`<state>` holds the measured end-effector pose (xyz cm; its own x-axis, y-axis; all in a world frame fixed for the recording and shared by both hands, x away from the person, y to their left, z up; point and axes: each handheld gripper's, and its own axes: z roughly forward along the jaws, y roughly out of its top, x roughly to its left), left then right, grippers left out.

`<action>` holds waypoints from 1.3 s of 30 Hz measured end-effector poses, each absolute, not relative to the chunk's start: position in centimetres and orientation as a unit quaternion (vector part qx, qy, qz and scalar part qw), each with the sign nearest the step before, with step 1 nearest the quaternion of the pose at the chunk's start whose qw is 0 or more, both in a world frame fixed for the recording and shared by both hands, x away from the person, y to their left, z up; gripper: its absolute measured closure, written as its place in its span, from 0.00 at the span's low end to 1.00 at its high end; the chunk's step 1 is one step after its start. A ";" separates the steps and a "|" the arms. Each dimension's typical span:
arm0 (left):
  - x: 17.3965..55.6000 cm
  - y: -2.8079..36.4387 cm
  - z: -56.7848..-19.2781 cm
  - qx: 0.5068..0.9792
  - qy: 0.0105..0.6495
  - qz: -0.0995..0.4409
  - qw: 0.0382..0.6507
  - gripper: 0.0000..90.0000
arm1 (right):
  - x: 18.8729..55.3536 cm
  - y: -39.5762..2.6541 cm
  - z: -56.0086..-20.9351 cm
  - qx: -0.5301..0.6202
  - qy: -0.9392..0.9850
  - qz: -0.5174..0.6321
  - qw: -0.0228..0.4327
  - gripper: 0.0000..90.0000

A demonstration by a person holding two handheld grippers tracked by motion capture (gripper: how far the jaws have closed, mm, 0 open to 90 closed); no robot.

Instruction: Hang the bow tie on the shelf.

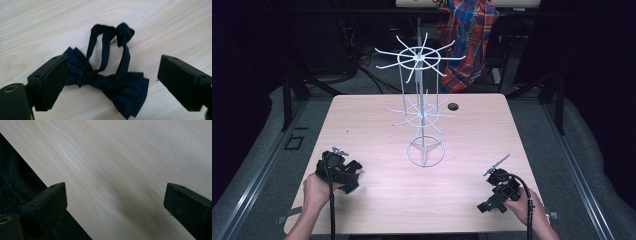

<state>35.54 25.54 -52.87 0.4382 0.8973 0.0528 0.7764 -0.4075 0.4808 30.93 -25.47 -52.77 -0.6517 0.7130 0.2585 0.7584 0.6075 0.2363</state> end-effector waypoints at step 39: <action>34.4 24.2 -50.2 0.823 0.469 0.172 0.269 0.97 | 31.1 -25.3 -52.7 -0.403 -0.896 -0.171 0.075 0.05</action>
<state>34.44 24.21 -50.18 0.5003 0.8653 0.0309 0.6805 -0.4150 0.6039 31.08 -25.29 -52.69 -0.6645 0.6960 0.2722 0.7473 0.6170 0.2466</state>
